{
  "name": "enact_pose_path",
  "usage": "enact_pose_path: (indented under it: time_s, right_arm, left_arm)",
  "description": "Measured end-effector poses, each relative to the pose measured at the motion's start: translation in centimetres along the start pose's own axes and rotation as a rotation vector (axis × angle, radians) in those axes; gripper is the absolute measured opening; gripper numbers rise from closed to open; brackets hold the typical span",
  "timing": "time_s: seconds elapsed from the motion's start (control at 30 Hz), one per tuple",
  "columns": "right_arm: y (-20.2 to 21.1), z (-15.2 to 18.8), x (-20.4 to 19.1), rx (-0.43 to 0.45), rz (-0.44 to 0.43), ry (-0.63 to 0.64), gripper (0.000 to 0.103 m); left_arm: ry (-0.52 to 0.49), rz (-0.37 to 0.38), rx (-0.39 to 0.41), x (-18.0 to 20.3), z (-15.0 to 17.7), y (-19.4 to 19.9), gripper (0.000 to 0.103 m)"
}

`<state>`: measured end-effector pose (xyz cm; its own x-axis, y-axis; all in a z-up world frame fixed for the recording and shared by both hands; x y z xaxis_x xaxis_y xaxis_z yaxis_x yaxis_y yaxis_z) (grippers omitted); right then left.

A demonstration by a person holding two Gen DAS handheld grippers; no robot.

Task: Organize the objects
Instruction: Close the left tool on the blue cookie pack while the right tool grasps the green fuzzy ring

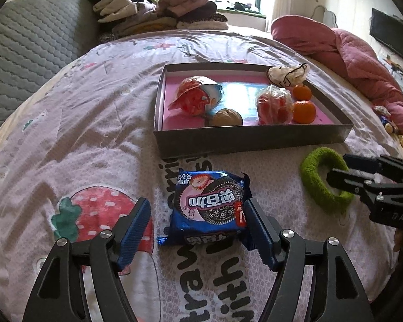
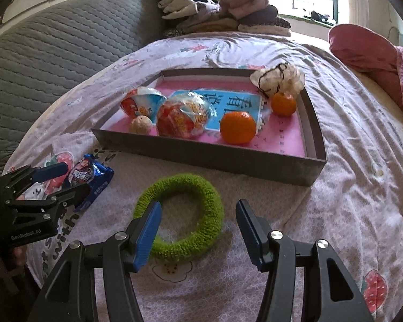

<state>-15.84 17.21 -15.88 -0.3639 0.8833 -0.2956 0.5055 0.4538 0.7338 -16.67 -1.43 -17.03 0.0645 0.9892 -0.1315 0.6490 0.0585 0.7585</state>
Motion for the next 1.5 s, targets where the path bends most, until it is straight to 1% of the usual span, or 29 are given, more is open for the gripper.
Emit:
enact_pose_path:
  time_s: [0.1, 0.4, 0.5, 0.6, 0.67, 0.7, 0.77, 0.83, 0.93, 0.97, 1.0, 1.03, 1.07, 1.1, 1.23, 1.37, 1.5]
  right_arm:
    - [-0.5, 0.2, 0.4, -0.012, 0.025, 0.003, 0.057]
    - [-0.9, 0.4, 0.5, -0.01, 0.051, 0.031, 0.057]
    - [-1.0, 0.4, 0.6, -0.009, 0.058, 0.037, 0.055]
    - [-1.1, 0.5, 0.5, -0.018, 0.072, 0.054, 0.048]
    - [-1.0, 0.4, 0.4, -0.018, 0.066, 0.058, 0.039]
    - [-1.0, 0.4, 0.3, -0.019, 0.062, 0.058, 0.036]
    - [-1.0, 0.4, 0.2, -0.021, 0.056, 0.065, 0.025]
    - [-1.0, 0.3, 0.0, -0.024, 0.056, 0.074, 0.022]
    - [-1.1, 0.3, -0.2, -0.026, 0.057, 0.085, 0.019]
    - [-1.0, 0.4, -0.2, -0.025, 0.055, 0.085, 0.019]
    - [-1.0, 0.4, -0.2, -0.025, 0.054, 0.085, 0.018]
    - [-1.0, 0.4, -0.2, -0.025, 0.052, 0.085, 0.018]
    - [-1.0, 0.4, -0.2, -0.026, 0.051, 0.084, 0.018]
    - [-1.0, 0.4, -0.2, -0.025, 0.049, 0.083, 0.017]
    - [-1.0, 0.3, -0.2, -0.025, 0.044, 0.079, 0.016]
    - [-0.8, 0.3, -0.2, -0.021, 0.035, 0.071, 0.016]
    - [-0.6, 0.1, -0.3, -0.013, 0.014, 0.06, 0.015]
  left_arm:
    - [0.001, 0.002, 0.001, 0.2, 0.1, -0.3, 0.074]
    - [0.006, 0.011, 0.017, 0.5, 0.0, -0.7, 0.074]
    - [0.011, 0.017, 0.019, 0.6, 0.0, -0.9, 0.074]
    - [0.008, 0.025, 0.016, 0.7, 0.1, -1.1, 0.074]
    - [0.011, 0.027, 0.018, 0.8, 0.1, -1.3, 0.075]
    - [0.012, 0.029, 0.02, 0.8, 0.1, -1.3, 0.075]
    - [0.016, 0.038, 0.025, 0.9, 0.2, -1.4, 0.075]
    - [0.01, 0.041, 0.028, 1.2, 0.2, -1.6, 0.075]
    - [0.001, 0.047, 0.031, 1.6, 0.3, -1.7, 0.073]
    - [-0.001, 0.048, 0.032, 1.7, 0.4, -1.7, 0.072]
    - [-0.004, 0.054, 0.035, 1.9, 0.4, -1.7, 0.067]
    - [-0.006, 0.067, 0.036, 2.1, 0.4, -1.6, 0.058]
    - [-0.006, 0.085, 0.037, 2.3, 0.4, -1.4, 0.054]
    - [-0.009, 0.084, 0.041, 2.5, 0.3, -1.3, 0.051]
    - [-0.027, 0.08, 0.056, 2.8, 0.2, -0.9, 0.047]
    - [-0.007, 0.101, 0.052, 2.5, 0.0, -0.7, 0.046]
    - [-0.003, 0.104, 0.052, 2.3, 0.0, -0.7, 0.046]
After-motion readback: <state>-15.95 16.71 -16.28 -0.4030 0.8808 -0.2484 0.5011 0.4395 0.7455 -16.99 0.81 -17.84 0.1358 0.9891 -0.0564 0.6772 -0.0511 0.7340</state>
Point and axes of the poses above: each gripper's, at about its wrist camera, not at the fingertips, and y roughly against the way its jaws point, x to its right, z to its underside, the point moved 7 cm from there along -y, roughly the way its jaws point, and after that the axes turned 12 degrees about -z, right-handed, at the moved point
